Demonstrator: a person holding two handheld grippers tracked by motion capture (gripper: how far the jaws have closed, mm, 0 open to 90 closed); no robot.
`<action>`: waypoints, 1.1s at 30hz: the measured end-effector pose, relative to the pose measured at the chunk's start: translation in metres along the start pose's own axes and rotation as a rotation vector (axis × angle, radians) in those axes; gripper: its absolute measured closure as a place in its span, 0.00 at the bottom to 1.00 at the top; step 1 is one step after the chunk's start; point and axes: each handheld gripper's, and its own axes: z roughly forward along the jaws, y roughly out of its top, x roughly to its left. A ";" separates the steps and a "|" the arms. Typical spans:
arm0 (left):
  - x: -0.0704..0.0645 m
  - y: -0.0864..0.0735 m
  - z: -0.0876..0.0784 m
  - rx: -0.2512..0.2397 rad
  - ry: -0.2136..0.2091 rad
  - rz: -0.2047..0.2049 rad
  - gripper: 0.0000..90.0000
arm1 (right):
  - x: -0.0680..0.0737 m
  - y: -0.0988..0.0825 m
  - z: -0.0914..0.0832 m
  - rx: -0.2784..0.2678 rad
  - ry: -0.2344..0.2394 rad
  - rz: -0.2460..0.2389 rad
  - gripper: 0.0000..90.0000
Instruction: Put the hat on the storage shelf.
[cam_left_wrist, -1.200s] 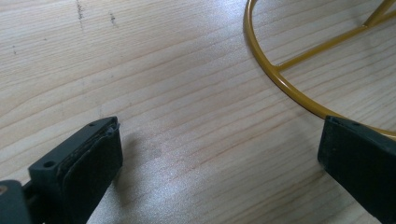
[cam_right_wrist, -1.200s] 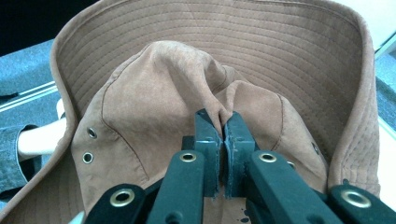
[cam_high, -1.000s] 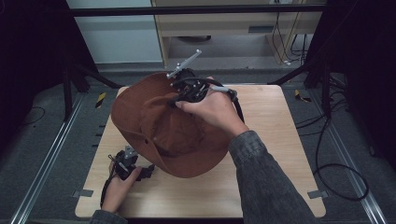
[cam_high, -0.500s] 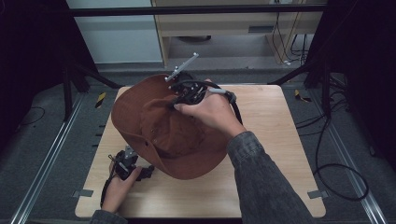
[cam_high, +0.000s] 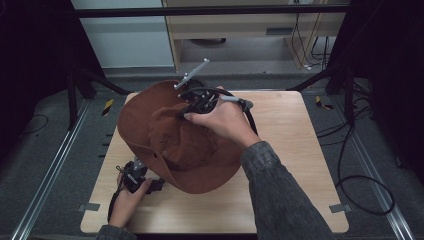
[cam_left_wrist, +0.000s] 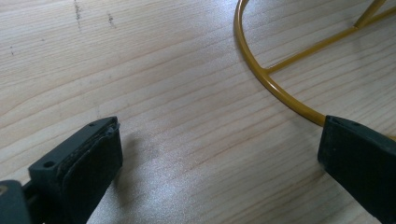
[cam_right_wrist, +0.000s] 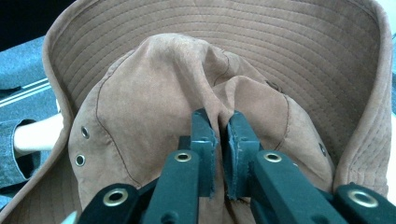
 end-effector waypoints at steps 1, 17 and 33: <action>0.000 0.000 0.000 0.000 0.000 0.000 0.00 | 0.000 0.000 0.000 0.000 0.001 0.000 0.91; 0.000 0.000 0.000 0.001 -0.001 0.001 0.00 | 0.002 -0.003 -0.001 -0.011 -0.006 0.000 0.60; 0.000 0.000 0.000 0.002 -0.003 0.000 0.00 | 0.008 -0.006 -0.006 -0.026 -0.019 -0.001 0.27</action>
